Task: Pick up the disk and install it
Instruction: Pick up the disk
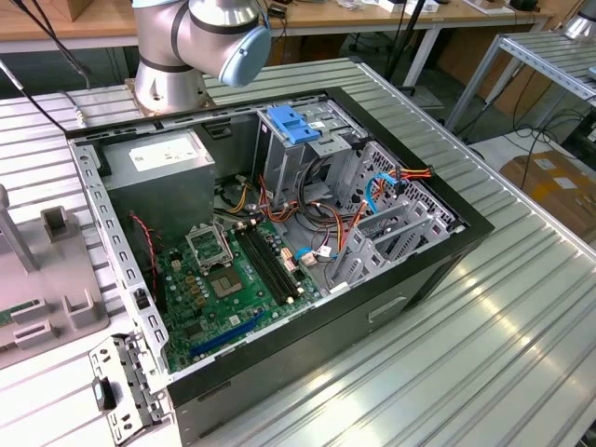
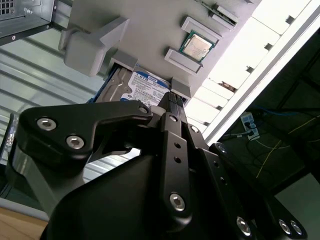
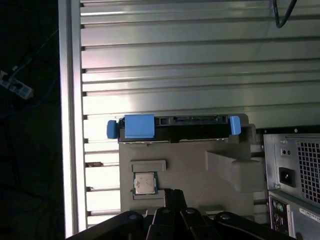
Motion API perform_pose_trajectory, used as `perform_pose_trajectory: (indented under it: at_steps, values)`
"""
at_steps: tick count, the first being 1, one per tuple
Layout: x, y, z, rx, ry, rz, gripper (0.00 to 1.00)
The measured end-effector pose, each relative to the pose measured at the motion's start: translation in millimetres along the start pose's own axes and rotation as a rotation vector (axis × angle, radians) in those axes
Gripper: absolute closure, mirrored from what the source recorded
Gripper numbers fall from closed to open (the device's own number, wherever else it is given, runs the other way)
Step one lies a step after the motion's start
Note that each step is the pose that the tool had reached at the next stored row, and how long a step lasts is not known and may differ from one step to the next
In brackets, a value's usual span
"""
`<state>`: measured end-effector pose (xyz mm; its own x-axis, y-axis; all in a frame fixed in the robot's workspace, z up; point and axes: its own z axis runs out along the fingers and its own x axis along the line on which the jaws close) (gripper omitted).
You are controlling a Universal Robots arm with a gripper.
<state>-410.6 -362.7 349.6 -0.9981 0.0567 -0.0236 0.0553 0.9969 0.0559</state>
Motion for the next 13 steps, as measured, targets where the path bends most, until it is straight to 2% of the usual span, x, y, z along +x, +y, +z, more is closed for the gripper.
perform_pose_trajectory:
  at_steps: [13]
  values:
    - [0.0,0.0,0.0,-0.0023,0.0054,-0.097,0.89]
